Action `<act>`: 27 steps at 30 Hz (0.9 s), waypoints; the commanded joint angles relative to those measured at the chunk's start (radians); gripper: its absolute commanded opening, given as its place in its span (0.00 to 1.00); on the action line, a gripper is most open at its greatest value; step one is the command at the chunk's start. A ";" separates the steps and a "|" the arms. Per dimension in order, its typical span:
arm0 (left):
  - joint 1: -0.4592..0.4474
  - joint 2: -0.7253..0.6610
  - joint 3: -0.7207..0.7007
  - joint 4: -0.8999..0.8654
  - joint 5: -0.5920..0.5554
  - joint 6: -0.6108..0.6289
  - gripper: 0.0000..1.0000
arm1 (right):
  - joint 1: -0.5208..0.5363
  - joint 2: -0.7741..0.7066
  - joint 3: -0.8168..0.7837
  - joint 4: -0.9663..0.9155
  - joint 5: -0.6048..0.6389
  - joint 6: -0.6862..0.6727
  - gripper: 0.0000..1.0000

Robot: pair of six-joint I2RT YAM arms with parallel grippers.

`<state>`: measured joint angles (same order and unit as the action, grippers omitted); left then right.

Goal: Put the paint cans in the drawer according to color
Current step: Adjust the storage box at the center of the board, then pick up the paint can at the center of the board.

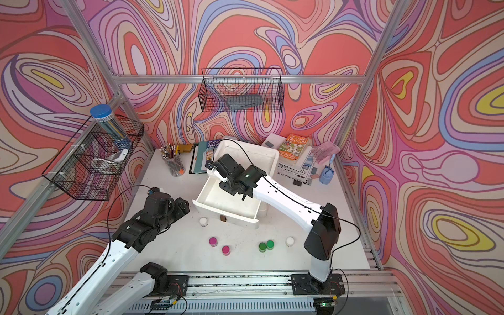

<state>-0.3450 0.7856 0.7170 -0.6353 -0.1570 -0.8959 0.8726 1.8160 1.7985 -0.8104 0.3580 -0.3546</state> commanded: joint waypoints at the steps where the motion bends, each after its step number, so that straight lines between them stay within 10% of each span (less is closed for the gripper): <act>1: 0.007 -0.021 -0.035 -0.034 0.002 -0.020 0.79 | -0.049 0.035 -0.015 0.079 0.095 -0.019 0.52; 9: 0.012 -0.039 -0.132 0.019 0.106 0.016 0.81 | -0.073 0.073 0.026 0.058 0.038 -0.023 0.66; 13: 0.013 -0.024 -0.164 0.028 0.206 0.070 0.81 | -0.073 -0.023 0.066 -0.011 -0.268 0.051 0.95; 17: 0.013 -0.040 -0.192 0.074 0.276 0.153 0.82 | -0.073 -0.192 -0.018 0.085 -0.471 0.202 0.98; 27: 0.009 0.097 -0.302 0.315 0.337 0.268 0.82 | -0.078 -0.501 -0.339 0.240 -0.182 0.452 0.98</act>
<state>-0.3389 0.8589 0.4244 -0.4412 0.1551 -0.6872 0.7982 1.3361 1.5269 -0.5980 0.0784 0.0013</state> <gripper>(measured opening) 0.827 0.977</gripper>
